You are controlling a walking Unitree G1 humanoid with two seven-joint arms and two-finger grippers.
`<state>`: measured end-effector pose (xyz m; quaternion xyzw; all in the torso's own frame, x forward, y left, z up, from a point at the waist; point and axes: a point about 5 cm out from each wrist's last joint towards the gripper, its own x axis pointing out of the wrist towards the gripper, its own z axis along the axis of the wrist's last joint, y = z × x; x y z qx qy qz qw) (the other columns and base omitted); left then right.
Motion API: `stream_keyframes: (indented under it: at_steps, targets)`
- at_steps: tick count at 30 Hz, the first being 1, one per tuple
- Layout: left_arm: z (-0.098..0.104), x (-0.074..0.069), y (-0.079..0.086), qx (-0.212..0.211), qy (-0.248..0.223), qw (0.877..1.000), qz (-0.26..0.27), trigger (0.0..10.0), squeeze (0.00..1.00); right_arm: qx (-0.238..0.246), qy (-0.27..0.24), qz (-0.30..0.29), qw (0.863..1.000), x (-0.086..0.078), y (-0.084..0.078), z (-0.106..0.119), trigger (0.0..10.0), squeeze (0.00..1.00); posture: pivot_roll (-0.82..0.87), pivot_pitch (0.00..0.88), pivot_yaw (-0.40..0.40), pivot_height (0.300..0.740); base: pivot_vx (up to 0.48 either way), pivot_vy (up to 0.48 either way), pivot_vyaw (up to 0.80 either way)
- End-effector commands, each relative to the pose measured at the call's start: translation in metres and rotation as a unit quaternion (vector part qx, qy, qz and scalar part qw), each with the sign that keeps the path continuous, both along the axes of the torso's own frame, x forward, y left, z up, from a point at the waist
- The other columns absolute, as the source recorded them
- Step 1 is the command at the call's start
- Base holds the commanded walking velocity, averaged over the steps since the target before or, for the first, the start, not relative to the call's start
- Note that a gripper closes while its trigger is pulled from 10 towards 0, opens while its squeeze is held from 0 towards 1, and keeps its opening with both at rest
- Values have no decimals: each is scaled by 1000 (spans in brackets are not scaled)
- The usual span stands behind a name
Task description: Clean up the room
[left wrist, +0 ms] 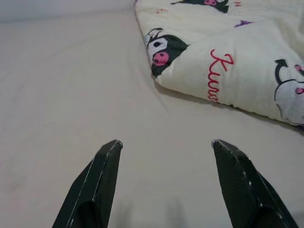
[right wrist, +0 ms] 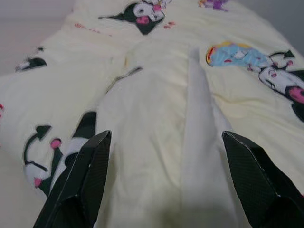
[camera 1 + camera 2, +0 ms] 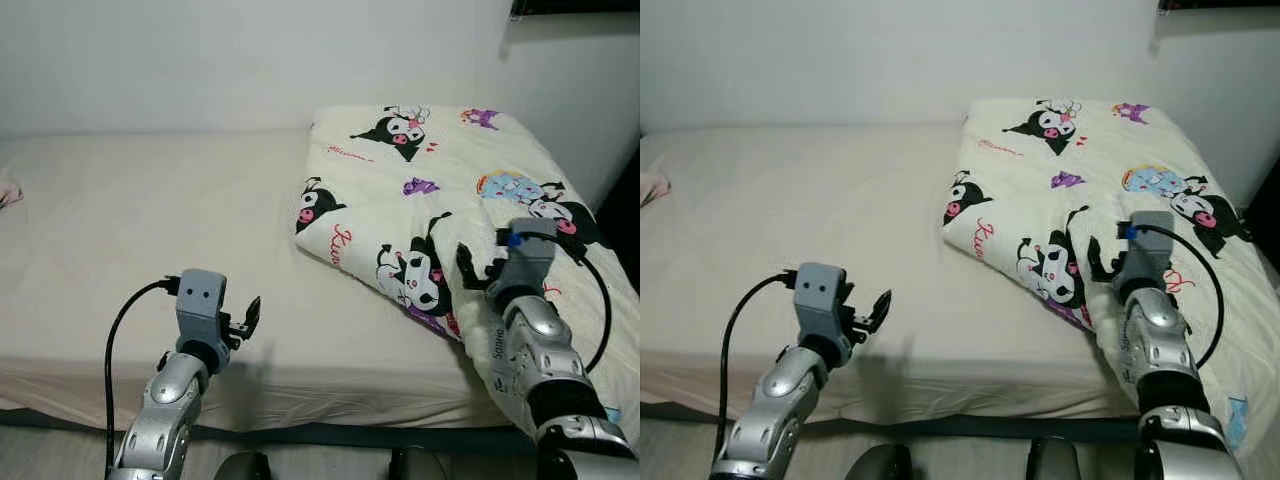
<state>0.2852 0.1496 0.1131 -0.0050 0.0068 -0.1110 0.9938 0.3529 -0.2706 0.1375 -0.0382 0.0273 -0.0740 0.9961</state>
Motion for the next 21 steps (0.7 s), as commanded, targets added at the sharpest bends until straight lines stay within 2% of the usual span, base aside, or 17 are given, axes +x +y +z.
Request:
stream_keyframes:
  at_steps: [1,8,12,16,21]
  targets:
    - [-2,-4,2,5,10,1000,-9,10000,0,-2,21,-17,1000,0,-4,-6,10000,0,54,112,36,605,0,0,0]
    - [0,-7,-2,6,12,999,-29,10000,0,18,59,-42,997,-3,-13,-18,10000,0,57,110,45,605,0,0,0]
    - [5,-8,-7,-1,4,998,-63,10000,0,26,72,-64,995,-5,-19,-21,10000,0,56,111,47,605,0,0,0]
    - [10,-13,-14,-2,-3,994,-112,10000,0,58,106,-106,987,-11,-26,-34,10000,0,57,112,47,605,0,0,0]
    - [10,-14,-17,0,-2,993,-117,10000,0,79,108,-111,985,-11,-26,-36,10000,0,59,111,45,605,0,0,0]
